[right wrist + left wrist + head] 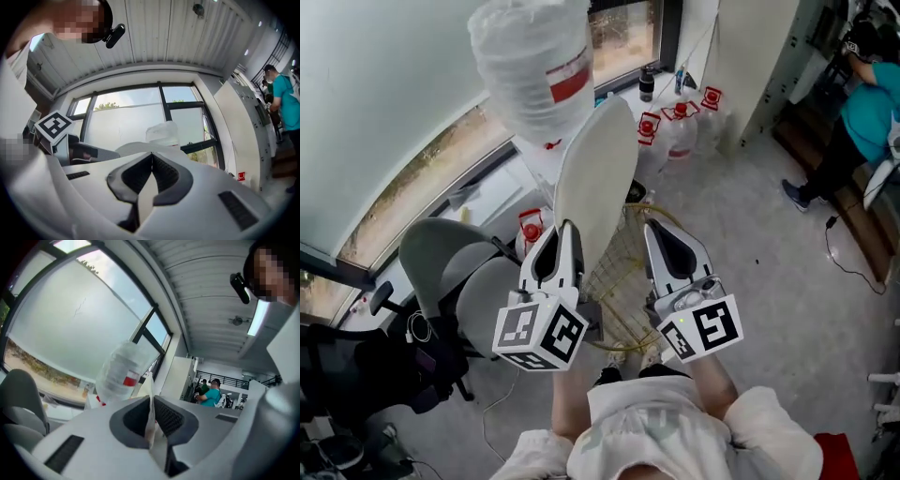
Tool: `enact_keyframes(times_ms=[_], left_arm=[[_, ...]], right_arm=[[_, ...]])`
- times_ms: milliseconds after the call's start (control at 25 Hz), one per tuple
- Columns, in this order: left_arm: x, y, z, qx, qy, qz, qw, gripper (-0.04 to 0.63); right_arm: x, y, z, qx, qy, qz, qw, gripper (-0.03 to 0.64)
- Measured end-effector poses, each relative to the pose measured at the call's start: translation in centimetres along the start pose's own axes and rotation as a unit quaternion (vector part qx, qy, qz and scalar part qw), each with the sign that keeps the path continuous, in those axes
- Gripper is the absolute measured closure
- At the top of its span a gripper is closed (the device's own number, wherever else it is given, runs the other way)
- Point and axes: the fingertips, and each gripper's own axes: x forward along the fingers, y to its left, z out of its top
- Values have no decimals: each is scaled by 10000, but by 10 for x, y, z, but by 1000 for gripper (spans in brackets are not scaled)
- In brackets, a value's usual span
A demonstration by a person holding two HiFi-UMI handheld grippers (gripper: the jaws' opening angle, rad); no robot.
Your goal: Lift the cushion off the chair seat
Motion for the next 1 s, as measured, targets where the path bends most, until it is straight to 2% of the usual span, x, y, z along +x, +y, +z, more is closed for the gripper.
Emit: enact_keyframes(times_ms=[160, 280, 400, 520, 1000], left_arm=[[-21, -31, 54, 360, -715, -162, 9967, 560], [-29, -48, 72, 545, -924, -198, 9940, 559], [-37, -55, 76, 508, -1151, -126, 9920, 558], [-42, -61, 77, 387, -1260, -202, 9911, 558], [-54, -66, 88, 478, -1461, -246, 9878, 558]], right_arm=[[-5, 3, 48, -284, -443, -100, 9986, 600], [-10, 7, 76, -409, -678, -127, 9968, 600], [-15, 9, 91, -475, -781, -182, 9956, 600], [-17, 11, 96, -487, -818, -212, 9952, 600], [-27, 20, 95, -580, -806, -302, 9946, 600]])
